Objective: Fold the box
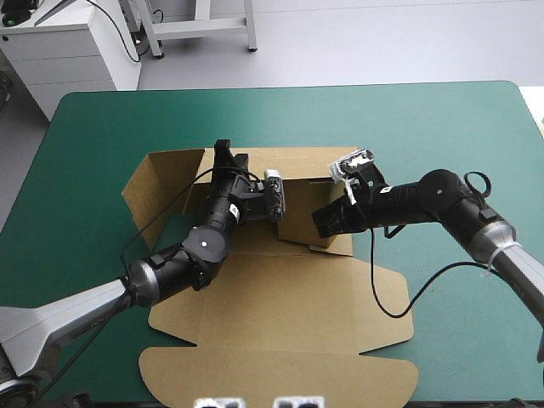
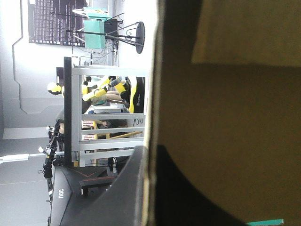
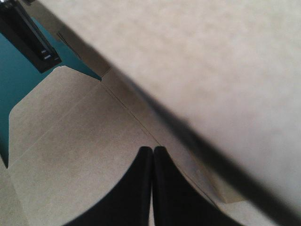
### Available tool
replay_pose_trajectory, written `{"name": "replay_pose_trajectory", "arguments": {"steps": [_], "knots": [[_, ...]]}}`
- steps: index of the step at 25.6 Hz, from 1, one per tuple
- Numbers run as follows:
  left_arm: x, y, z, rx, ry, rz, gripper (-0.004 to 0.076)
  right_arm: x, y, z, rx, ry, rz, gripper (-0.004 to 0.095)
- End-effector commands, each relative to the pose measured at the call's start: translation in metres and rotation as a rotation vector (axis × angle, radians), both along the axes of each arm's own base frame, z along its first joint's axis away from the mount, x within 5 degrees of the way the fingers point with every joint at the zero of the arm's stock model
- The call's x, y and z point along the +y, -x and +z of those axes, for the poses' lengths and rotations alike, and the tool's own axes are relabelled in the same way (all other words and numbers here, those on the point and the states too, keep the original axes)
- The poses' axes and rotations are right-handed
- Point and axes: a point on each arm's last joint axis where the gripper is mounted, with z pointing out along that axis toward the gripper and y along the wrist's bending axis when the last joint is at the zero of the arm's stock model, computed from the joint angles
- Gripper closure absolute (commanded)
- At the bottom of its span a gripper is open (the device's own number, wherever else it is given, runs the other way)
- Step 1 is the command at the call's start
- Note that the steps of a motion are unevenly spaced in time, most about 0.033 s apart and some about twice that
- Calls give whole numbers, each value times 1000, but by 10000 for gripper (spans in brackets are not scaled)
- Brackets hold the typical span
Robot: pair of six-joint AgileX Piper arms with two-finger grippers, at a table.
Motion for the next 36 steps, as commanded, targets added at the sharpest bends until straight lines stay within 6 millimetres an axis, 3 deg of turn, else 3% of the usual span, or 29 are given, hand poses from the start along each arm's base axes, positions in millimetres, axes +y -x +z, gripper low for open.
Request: {"name": "replay_pose_trajectory", "arguments": {"steps": [1,12,20,24,31,36], "knots": [[2,2,25,-76,48,11,732,-3,12,28,-68,-36,-8,924],[3,2,26,-84,43,22,732,-5,27,44,-106,-44,-10,918],[4,2,26,-88,40,22,732,44,37,43,-249,-5,-51,905],[4,2,26,-88,40,22,732,60,32,26,-282,132,-136,906],[4,2,26,-88,40,22,732,52,23,16,-259,216,-282,906],[4,1,27,-92,39,31,732,36,20,16,-267,329,-407,906]]}}
